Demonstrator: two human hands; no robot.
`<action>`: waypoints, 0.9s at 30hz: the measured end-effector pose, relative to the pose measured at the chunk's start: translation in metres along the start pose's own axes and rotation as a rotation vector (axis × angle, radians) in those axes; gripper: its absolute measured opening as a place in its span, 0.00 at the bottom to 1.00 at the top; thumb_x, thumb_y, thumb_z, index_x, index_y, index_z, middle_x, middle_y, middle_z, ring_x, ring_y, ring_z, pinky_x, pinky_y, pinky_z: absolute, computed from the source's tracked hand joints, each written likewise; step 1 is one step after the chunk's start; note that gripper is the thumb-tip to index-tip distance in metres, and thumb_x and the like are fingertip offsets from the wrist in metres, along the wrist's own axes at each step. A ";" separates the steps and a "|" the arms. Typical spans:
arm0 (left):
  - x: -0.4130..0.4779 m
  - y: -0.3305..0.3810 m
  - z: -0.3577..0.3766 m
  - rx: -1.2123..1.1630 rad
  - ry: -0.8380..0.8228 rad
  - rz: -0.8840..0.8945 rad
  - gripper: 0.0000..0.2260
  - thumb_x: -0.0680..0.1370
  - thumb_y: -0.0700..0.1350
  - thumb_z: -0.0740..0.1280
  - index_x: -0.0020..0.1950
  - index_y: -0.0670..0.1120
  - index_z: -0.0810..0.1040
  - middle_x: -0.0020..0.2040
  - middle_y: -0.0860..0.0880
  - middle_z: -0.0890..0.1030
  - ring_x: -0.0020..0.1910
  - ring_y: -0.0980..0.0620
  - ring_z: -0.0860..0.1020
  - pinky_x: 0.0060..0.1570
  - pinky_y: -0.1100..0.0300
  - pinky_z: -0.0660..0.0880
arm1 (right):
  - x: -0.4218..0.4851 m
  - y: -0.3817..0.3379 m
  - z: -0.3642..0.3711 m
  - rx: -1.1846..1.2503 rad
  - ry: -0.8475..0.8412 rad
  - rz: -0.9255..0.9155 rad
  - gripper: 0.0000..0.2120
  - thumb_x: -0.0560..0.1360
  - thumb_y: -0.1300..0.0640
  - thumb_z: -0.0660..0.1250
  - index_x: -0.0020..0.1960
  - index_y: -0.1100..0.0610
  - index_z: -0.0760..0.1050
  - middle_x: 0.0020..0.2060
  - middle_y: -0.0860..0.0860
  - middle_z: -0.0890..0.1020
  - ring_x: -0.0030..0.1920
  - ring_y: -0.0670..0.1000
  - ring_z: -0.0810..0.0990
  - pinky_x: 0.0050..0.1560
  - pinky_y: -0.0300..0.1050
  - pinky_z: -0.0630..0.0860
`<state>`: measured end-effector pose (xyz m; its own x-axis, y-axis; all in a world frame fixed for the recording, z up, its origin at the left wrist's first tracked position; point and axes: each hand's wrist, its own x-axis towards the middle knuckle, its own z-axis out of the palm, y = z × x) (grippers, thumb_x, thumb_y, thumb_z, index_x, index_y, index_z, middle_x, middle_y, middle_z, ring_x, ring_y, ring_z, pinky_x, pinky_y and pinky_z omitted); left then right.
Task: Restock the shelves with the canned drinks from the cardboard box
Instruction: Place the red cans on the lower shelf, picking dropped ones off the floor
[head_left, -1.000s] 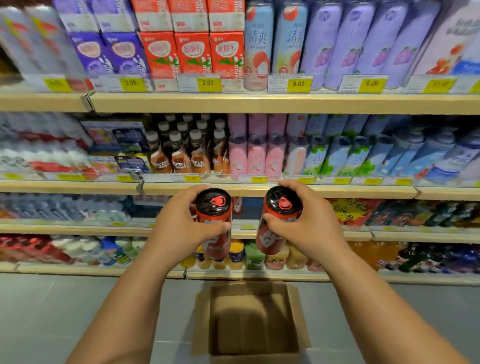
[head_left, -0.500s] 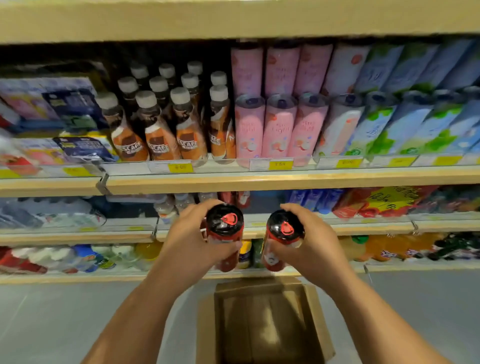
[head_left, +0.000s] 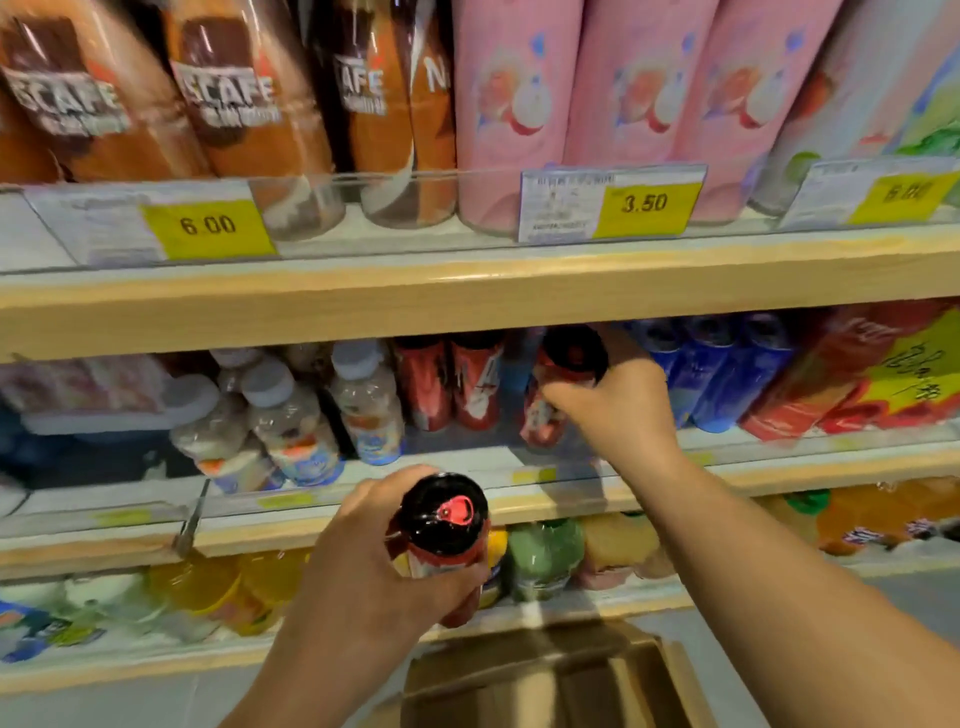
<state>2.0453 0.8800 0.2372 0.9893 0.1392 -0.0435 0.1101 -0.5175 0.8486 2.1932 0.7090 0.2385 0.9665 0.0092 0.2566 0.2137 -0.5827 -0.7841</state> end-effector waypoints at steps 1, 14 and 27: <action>0.004 -0.004 0.004 -0.008 0.004 -0.003 0.30 0.52 0.63 0.72 0.53 0.70 0.71 0.51 0.65 0.76 0.52 0.64 0.76 0.51 0.67 0.73 | 0.012 0.005 0.009 -0.013 -0.008 -0.028 0.14 0.66 0.57 0.72 0.51 0.56 0.77 0.48 0.51 0.83 0.48 0.47 0.79 0.46 0.33 0.72; 0.033 -0.002 0.016 -0.035 0.023 0.044 0.22 0.62 0.46 0.79 0.51 0.60 0.77 0.52 0.56 0.79 0.51 0.61 0.77 0.51 0.64 0.75 | 0.053 0.029 0.051 -0.066 -0.192 -0.054 0.30 0.69 0.48 0.72 0.66 0.57 0.67 0.64 0.54 0.74 0.65 0.54 0.72 0.59 0.40 0.67; 0.046 0.045 0.032 -0.042 0.085 0.108 0.26 0.60 0.47 0.79 0.55 0.57 0.76 0.52 0.55 0.79 0.52 0.62 0.77 0.47 0.73 0.72 | -0.068 0.013 0.004 0.226 -0.400 -0.260 0.29 0.67 0.54 0.74 0.64 0.46 0.66 0.59 0.46 0.75 0.62 0.48 0.73 0.57 0.50 0.74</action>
<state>2.0985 0.8363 0.2568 0.9833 0.1568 0.0923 -0.0021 -0.4979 0.8673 2.1304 0.7039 0.2082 0.8467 0.4656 0.2576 0.4363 -0.3304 -0.8369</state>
